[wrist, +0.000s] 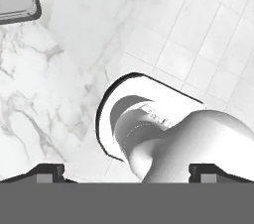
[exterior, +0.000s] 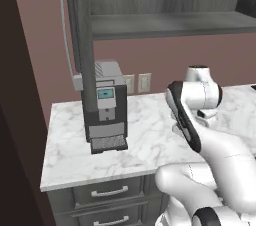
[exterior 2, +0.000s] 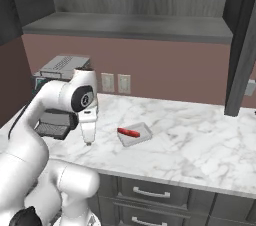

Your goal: Retrieve the tupperware from the cabinet, then place the raw meat into the tupperware to avoid contamination.

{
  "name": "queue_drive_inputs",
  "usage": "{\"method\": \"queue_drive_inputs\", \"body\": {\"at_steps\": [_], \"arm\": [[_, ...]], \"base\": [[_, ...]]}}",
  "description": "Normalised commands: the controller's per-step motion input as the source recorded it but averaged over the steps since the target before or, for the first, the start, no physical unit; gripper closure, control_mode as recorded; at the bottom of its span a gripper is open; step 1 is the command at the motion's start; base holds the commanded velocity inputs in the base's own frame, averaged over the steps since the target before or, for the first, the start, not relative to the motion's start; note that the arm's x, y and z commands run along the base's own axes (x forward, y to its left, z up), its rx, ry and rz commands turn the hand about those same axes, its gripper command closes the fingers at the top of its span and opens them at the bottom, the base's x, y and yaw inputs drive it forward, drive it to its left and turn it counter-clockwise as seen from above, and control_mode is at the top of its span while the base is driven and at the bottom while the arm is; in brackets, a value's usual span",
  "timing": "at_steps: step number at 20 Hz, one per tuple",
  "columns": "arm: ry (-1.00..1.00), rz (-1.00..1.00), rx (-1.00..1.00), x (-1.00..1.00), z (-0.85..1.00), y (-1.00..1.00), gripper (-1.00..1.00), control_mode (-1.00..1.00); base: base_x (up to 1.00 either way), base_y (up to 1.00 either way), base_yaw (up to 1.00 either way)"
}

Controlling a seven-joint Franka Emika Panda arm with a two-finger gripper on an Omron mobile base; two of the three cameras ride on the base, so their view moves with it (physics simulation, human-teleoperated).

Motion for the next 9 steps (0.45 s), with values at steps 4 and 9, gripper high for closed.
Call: {"method": "queue_drive_inputs", "body": {"at_steps": [4,9], "arm": [[-0.11,-0.11,-0.11,-0.5,0.04,0.19,-1.0,-1.0],[-0.02,-0.11,-0.16,-0.28,0.0,0.52,-1.0,-1.0]], "base": [[0.0,0.0,0.0],[0.0,0.0,0.0]]}}
